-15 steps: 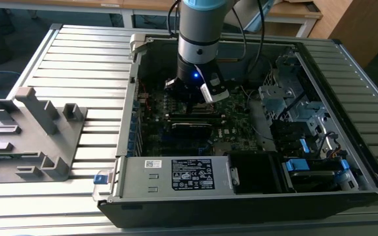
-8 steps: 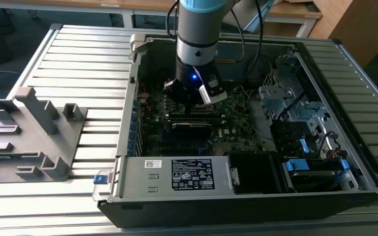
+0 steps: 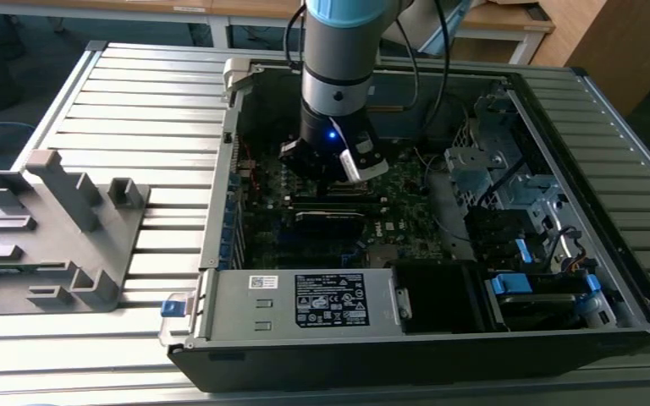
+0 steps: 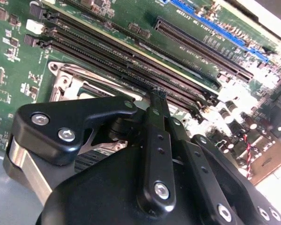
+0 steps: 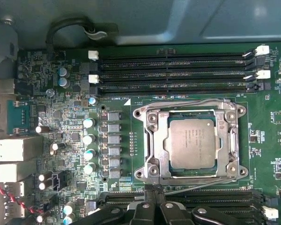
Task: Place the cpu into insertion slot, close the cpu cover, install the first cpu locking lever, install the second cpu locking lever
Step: 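Install the second cpu locking lever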
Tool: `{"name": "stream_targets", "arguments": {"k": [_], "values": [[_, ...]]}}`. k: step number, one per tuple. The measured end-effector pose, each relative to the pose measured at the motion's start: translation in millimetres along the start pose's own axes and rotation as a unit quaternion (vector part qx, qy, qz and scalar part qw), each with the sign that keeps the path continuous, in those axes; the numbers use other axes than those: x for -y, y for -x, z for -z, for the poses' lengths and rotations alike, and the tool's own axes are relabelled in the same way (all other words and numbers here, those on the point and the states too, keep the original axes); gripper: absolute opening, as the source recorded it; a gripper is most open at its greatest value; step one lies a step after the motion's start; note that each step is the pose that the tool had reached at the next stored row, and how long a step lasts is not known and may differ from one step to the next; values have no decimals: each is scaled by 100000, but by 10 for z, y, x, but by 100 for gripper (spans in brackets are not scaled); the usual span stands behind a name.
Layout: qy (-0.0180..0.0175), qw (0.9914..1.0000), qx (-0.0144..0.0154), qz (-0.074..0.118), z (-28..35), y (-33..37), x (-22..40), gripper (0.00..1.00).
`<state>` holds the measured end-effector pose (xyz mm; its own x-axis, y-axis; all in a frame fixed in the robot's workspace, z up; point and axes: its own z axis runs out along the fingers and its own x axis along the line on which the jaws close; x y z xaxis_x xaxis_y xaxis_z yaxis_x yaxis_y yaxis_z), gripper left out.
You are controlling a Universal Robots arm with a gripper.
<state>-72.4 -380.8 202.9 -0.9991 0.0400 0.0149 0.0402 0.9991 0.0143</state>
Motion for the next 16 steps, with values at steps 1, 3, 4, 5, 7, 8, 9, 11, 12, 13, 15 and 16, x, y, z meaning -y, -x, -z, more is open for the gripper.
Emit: {"name": "stream_targets", "arguments": {"k": [1,3,4,5,7,8,9,11,12,13,15,16], "values": [[270,100000,-5,0,-3,-1,0,11],[860,99996,-31,14,-5,-3,3,11],[1087,99994,-37,17,-7,-4,4,11],[1180,99993,-39,12,-8,-5,5,11],[1299,99992,-48,18,-12,-8,8,11],[1447,99990,-54,21,-16,-10,11,11],[1606,99987,-59,24,-20,-13,14,11],[1902,99982,-73,29,-28,-18,21,11],[2067,99979,-79,33,-31,-21,24,11],[2261,99974,-93,39,-33,-25,27,11],[2843,99960,-116,41,-36,-31,32,11],[3140,99951,-117,45,-39,-34,34,11]]}}
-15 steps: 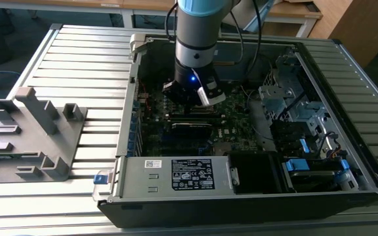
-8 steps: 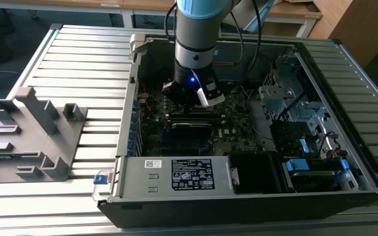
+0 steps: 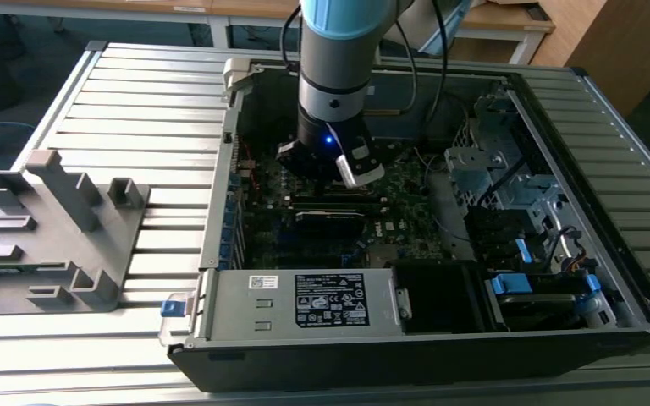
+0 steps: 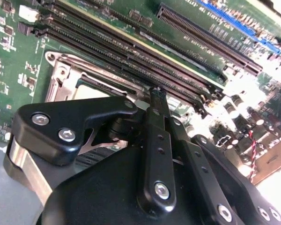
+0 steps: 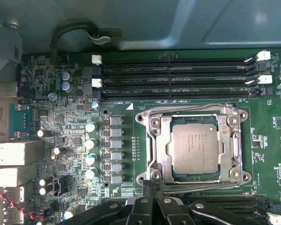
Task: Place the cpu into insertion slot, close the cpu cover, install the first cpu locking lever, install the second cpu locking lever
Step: 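Install the second cpu locking lever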
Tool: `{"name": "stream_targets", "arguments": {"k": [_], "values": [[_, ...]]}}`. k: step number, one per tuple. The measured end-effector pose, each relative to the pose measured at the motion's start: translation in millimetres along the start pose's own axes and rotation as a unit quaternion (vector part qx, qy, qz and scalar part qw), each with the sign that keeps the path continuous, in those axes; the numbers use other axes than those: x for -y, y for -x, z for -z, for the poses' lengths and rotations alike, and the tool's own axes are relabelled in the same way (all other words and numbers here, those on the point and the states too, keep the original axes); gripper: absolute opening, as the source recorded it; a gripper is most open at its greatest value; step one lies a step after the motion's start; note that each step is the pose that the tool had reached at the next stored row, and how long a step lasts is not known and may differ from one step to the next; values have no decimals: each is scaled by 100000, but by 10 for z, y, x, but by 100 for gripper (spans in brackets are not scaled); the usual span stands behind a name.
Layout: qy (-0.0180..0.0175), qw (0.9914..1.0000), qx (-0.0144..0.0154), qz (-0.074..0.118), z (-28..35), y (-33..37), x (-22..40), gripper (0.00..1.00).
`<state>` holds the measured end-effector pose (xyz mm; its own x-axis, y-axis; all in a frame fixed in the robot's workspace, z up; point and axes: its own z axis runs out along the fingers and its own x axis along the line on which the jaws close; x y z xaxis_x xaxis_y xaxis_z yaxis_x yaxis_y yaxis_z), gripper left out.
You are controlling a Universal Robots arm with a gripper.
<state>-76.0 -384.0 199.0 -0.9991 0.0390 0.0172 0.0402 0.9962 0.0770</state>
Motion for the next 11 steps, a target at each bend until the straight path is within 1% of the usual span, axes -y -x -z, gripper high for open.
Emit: {"name": "stream_targets", "arguments": {"k": [1,2,5,11], "values": [[273,100000,-6,2,-2,-3,2,11],[467,99999,-15,4,-3,-6,5,11],[917,99996,-41,18,-8,-17,14,11],[1404,99990,-58,21,-27,-51,45,11]]}}
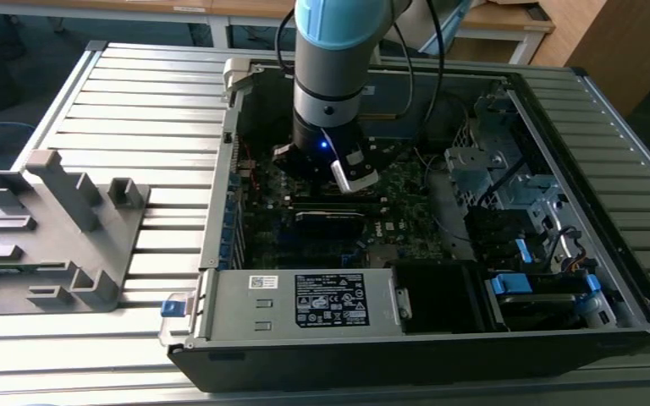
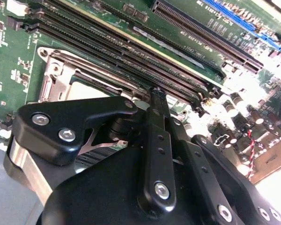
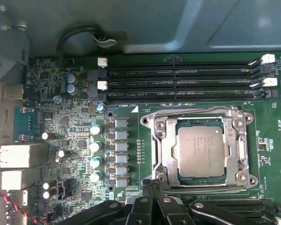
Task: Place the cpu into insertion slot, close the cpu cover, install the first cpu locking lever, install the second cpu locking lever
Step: 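Install the second cpu locking lever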
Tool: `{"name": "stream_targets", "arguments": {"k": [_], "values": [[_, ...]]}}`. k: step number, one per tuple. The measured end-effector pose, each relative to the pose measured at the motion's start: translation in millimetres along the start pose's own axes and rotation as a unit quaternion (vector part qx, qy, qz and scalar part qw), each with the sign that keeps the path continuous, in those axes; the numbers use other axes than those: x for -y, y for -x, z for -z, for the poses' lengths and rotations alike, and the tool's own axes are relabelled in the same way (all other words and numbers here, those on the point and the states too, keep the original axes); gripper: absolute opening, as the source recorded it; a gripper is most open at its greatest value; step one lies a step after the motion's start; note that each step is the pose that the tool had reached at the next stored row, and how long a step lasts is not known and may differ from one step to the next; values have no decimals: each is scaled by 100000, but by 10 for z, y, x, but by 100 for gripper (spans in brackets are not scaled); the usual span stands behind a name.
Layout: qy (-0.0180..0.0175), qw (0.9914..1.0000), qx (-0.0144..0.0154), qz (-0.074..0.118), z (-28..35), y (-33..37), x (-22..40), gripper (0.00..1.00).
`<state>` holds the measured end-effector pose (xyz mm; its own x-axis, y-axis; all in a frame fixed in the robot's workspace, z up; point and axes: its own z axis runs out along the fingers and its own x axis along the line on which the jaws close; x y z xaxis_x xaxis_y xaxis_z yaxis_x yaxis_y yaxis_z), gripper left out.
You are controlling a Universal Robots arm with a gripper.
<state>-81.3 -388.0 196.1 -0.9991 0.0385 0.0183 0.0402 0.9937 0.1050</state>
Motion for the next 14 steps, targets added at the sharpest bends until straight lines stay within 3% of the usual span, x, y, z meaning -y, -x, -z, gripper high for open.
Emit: {"name": "stream_targets", "arguments": {"k": [5,10,14], "values": [[243,100000,-16,7,-11,-22,22,11],[252,100000,-10,6,-10,-23,22,11],[255,100000,-7,5,44,-24,16,11]]}}
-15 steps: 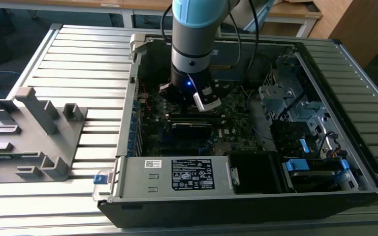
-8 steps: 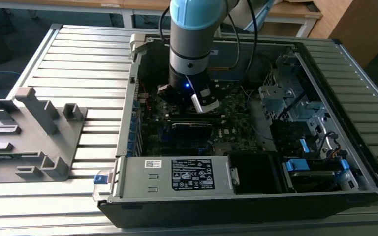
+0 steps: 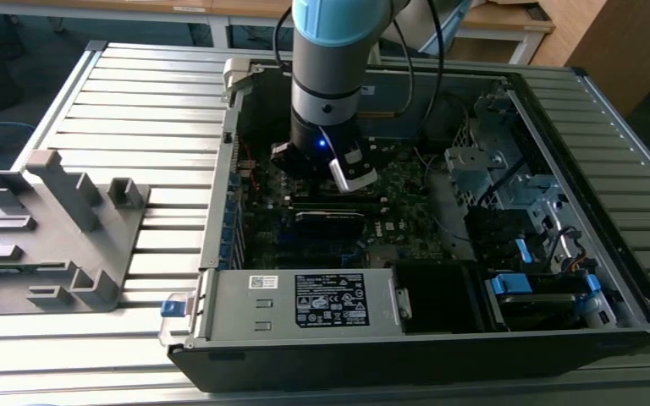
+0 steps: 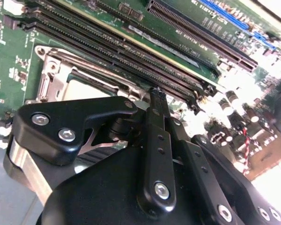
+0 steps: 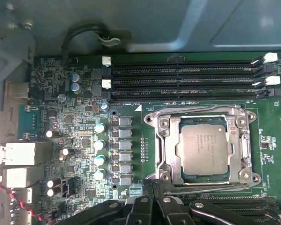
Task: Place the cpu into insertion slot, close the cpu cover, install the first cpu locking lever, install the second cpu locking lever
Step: 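Install the second cpu locking lever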
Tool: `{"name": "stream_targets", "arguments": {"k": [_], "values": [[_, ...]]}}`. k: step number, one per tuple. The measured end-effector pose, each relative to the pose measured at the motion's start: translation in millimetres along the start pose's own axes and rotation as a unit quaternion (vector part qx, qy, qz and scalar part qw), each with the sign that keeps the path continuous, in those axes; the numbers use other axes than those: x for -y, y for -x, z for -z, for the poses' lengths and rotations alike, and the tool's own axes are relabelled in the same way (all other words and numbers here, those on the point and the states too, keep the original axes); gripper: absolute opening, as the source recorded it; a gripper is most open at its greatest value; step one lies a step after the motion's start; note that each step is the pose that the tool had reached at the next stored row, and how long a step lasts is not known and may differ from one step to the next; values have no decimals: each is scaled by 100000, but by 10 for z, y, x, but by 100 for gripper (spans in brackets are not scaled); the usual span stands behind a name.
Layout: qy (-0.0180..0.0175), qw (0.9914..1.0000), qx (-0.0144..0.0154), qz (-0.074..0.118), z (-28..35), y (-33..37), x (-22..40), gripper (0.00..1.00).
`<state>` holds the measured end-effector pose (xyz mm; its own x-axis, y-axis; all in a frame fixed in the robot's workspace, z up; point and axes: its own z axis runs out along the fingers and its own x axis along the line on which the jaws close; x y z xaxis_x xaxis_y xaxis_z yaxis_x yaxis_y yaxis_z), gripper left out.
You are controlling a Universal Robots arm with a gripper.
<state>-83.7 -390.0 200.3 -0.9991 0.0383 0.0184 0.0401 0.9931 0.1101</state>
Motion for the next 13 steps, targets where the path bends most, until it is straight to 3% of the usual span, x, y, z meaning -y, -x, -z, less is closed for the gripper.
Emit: {"name": "stream_targets", "arguments": {"k": [7,13], "values": [[-5,100000,-3,0,169,-3,-18,11],[-4,100000,-5,3,171,-2,-19,11]]}}
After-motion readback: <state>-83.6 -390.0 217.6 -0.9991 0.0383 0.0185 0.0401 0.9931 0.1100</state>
